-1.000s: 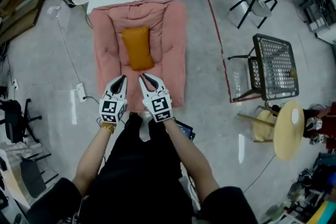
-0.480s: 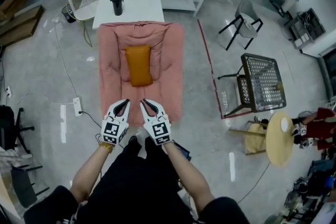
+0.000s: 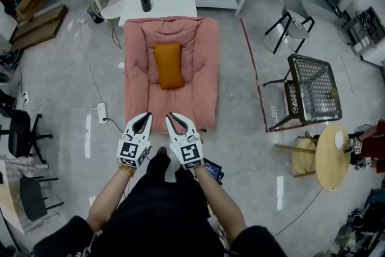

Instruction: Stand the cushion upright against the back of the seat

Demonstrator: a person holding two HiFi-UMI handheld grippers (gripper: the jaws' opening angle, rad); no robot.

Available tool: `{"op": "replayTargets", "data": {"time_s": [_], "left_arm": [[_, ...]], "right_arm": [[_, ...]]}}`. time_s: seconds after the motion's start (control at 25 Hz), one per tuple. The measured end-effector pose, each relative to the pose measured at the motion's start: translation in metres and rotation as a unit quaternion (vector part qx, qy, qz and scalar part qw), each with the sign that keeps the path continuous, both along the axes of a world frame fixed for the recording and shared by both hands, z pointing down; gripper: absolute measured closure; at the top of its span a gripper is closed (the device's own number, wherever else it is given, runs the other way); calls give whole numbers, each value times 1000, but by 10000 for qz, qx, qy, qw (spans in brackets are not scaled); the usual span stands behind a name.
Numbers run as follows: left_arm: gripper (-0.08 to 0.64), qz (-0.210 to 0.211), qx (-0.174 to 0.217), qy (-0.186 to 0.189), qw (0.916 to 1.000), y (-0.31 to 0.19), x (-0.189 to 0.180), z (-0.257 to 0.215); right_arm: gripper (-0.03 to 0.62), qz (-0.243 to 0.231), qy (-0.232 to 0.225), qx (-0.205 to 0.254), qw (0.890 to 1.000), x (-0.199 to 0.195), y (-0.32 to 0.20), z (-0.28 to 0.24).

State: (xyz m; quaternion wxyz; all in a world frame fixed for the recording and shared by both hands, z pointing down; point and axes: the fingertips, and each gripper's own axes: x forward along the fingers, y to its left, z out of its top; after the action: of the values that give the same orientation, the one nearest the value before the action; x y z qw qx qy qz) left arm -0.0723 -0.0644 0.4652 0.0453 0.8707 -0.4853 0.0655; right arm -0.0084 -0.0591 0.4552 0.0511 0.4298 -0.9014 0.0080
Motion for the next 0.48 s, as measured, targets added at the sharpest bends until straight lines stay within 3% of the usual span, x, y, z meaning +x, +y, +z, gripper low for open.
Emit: {"op": "replayTargets", "data": {"time_s": [0.24, 0.48], "left_arm": [[541, -17, 156, -21, 9999, 40, 35, -17], [541, -107, 239, -22, 9997, 69, 35, -26]], "right_arm": [[546, 113, -112, -154, 9998, 44, 33, 9], [546, 32, -104, -141, 9998, 41, 61, 11]]}}
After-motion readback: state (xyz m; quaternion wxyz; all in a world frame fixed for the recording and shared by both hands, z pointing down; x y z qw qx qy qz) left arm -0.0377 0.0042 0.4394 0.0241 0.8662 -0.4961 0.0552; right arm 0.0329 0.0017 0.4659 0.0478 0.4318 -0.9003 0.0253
